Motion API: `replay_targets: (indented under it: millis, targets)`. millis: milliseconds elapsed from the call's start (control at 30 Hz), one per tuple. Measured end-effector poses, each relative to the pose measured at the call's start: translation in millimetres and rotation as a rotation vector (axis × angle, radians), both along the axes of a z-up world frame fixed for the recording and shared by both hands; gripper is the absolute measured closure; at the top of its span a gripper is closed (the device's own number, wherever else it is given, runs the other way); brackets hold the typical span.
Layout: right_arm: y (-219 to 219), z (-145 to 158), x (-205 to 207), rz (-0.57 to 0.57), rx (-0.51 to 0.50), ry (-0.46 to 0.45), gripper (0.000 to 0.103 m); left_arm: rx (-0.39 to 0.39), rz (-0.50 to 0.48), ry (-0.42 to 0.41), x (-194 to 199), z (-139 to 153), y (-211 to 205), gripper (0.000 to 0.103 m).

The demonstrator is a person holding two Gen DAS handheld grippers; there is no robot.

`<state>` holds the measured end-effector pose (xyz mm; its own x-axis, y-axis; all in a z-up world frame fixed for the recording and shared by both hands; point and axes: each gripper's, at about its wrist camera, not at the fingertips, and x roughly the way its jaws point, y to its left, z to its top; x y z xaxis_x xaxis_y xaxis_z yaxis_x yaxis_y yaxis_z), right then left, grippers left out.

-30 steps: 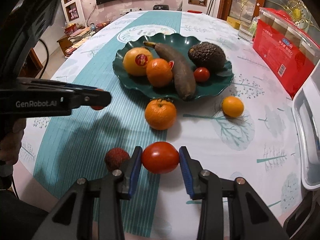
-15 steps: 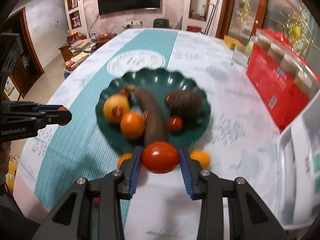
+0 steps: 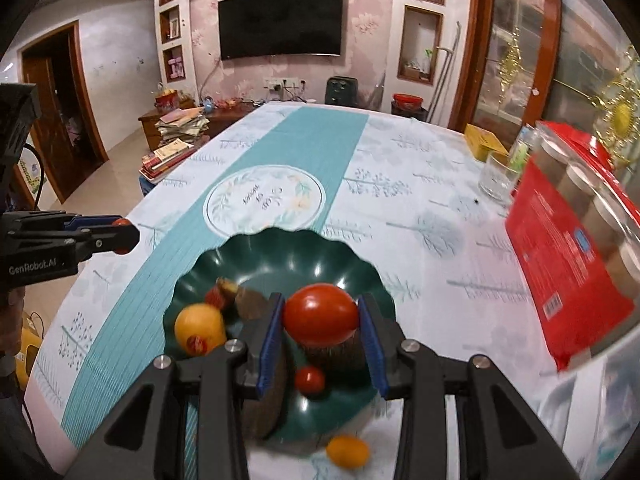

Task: Organize fruits
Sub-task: 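Drop both cherry tomatoes onto the green plate and open both tools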

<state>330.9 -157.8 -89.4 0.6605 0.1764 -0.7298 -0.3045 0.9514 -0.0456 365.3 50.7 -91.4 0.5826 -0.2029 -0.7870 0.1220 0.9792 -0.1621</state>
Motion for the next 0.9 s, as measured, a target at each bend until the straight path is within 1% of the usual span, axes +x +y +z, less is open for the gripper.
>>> replay_targets:
  millis: [200,300,400,500,600,733,800,900]
  targets:
    - [5.6,-9.3,25.7,0.041,0.039,0.023,0.065,-0.004,0.051,0.021,27.0,-13.3,-7.8,0.075]
    - [9.3,-17.9,34.4,0.072,0.051,0.048,0.065,-0.016,0.056,0.043,38.4,-24.1,-14.8,0.075]
    - [11.9,-28.1,39.0,0.100,0.070,0.081,0.065,-0.023,0.049,0.070,45.6,-36.4,-24.6,0.075]
    - [17.5,-36.5,41.5,0.133,0.063,0.099,0.065,-0.039,0.027,0.096,53.3,-48.0,-34.4,0.075]
    - [22.0,-42.2,42.9,0.156,0.045,0.107,0.065,-0.055,-0.002,0.112,56.5,-58.6,-42.3,0.075]
    - [21.4,-46.1,44.1,0.155,0.054,0.111,0.065,-0.069,-0.016,0.135,60.6,-68.9,-48.1,0.075]
    - [20.7,-46.6,45.1,0.143,0.057,0.114,0.065,-0.073,-0.029,0.139,60.9,-69.9,-50.9,0.074]
    - [19.0,-45.2,45.7,0.129,0.061,0.125,0.062,-0.075,-0.029,0.132,57.1,-65.3,-50.7,0.063]
